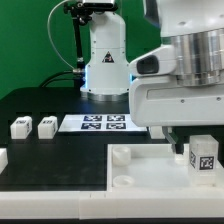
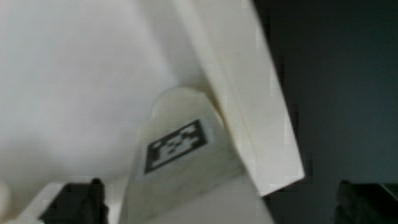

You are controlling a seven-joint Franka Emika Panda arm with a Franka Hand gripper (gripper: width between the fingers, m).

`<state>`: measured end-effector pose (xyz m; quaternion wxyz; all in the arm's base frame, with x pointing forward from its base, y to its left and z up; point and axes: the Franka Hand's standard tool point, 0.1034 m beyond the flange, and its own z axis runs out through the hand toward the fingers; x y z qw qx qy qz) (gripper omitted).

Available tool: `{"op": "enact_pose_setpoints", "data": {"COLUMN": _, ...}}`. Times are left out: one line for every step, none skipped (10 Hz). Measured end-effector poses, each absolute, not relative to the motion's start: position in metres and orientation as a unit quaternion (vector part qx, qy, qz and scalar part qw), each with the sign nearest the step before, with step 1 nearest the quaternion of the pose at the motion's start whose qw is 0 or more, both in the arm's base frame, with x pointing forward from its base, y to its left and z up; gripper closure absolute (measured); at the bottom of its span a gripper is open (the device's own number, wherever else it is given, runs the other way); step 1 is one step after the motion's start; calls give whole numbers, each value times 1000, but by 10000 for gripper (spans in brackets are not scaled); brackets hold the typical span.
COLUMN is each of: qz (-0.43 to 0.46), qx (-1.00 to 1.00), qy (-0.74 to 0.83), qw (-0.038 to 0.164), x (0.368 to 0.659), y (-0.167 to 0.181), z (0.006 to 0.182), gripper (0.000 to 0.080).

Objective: Assemble one leg

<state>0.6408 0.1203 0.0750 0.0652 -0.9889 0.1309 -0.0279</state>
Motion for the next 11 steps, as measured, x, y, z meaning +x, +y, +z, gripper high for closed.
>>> {"op": "enact_pose_setpoints", "data": {"qz": -36, "qx": -997, "qy": 34, "qw": 58, "x": 642, "y": 117, "z": 76, "gripper": 151}}
{"op": "enact_pose_setpoints", "data": {"qz": -39, "qx": -997, "qy": -46, "qw": 54, "x": 642, "y": 113, "z": 73, "gripper": 151}}
{"op": "enact_pose_setpoints", "data": {"qz": -39, "qx": -997, "qy": -44, "qw": 55, "x": 642, "y": 113, "z": 73, "gripper": 151}}
{"op": "enact_pose_setpoints", "data": {"qz": -38, "qx": -997, "qy": -26, "qw": 56, "x": 642, "y": 114, "z": 73, "gripper": 252}}
{"op": "enact_pose_setpoints", "data": {"qz": -38, "qx": -997, "qy": -27, "qw": 56, "x": 642, "y": 113, "z": 73, "gripper": 392}}
{"op": "enact_pose_setpoints", "data": {"qz": -34, "qx": -997, "qy": 31, "qw": 60, "x": 642, "y": 114, "z": 73, "gripper": 392}}
{"op": "enact_pose_setpoints", "data": {"qz": -31, "qx": -994, "qy": 89, "qw": 61, "x": 642, "y": 113, "z": 73, "gripper": 507}}
{"op": "enact_pose_setpoints", "data": {"qz": -28, "qx": -989, "qy": 128, "qw": 61, "x": 642, "y": 112, "z": 73, "gripper": 507}}
{"op": "enact_pose_setpoints", "data": {"qz": -24, "qx": -980, "qy": 189, "qw": 62, "x": 642, "y": 112, "z": 72, "gripper": 507}}
{"op": "enact_pose_setpoints", "data": {"qz": -18, "qx": -941, "qy": 332, "qw": 57, "x": 641, "y": 112, "z": 72, "gripper": 507}}
{"op": "enact_pose_setpoints", "data": {"qz": -14, "qx": -909, "qy": 413, "qw": 56, "x": 641, "y": 111, "z": 71, "gripper": 507}}
